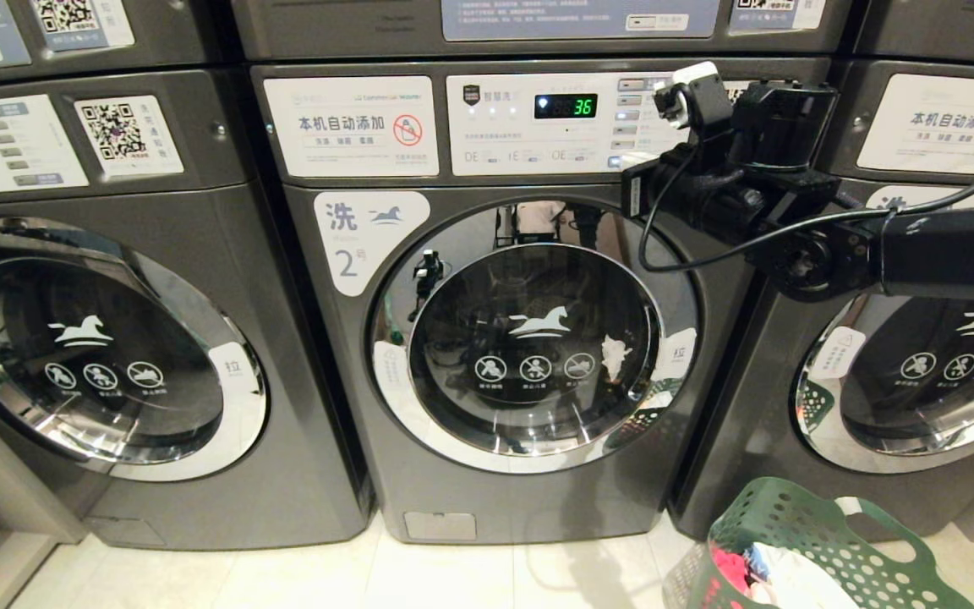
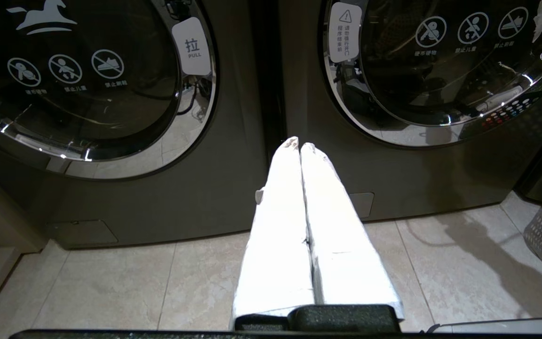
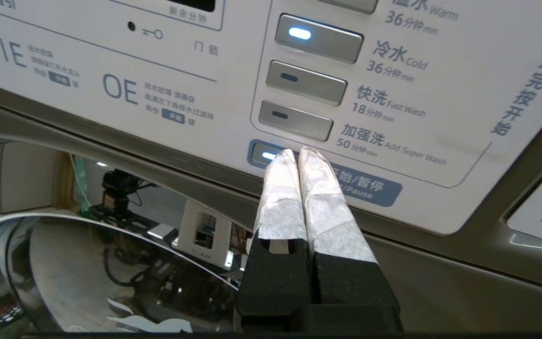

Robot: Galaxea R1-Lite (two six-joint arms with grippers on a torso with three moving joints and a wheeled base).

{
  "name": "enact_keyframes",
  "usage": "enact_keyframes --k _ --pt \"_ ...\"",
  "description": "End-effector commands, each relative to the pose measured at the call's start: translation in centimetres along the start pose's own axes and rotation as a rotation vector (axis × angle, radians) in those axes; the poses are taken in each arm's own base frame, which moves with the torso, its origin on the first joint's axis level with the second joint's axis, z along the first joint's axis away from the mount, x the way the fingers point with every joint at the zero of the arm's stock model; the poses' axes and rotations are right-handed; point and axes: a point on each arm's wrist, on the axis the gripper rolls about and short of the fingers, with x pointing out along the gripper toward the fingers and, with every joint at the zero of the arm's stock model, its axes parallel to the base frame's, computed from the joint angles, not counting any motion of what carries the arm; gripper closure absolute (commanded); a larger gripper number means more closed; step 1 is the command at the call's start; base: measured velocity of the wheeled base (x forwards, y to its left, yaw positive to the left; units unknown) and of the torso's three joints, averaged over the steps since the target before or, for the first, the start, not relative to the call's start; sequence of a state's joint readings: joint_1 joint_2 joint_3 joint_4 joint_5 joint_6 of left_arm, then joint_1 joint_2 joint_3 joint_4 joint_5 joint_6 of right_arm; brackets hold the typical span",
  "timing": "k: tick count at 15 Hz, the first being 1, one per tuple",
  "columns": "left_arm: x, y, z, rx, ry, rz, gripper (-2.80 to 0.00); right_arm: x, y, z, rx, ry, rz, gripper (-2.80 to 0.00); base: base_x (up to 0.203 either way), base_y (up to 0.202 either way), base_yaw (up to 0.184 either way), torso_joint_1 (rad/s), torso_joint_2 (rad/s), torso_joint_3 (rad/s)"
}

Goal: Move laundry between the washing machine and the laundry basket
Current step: Press the washing machine switch

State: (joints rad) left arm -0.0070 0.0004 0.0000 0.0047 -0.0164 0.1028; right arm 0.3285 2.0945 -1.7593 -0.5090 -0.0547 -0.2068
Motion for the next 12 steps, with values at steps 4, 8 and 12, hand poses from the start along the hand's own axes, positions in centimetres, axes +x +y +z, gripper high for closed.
enact_keyframes --k 4,8,12 --pt "0.0 0.0 0.0 0.002 0.0 0.0 0.0 0.0 -1.2 -0.1 -0.006 -0.006 -0.036 0.0 0.0 0.0 0.0 0.0 0.0 0.0" --pt "0.0 0.0 0.0 0.002 0.0 0.0 0.0 0.0 -1.1 -0.1 -0.009 -0.005 -0.031 0.0 0.0 0.0 0.0 0.0 0.0 0.0" --pt "0.0 0.0 0.0 0.001 0.0 0.0 0.0 -2.0 -1.4 1.5 -0.014 0.021 -0.024 0.0 0.0 0.0 0.0 0.0 0.0 0.0"
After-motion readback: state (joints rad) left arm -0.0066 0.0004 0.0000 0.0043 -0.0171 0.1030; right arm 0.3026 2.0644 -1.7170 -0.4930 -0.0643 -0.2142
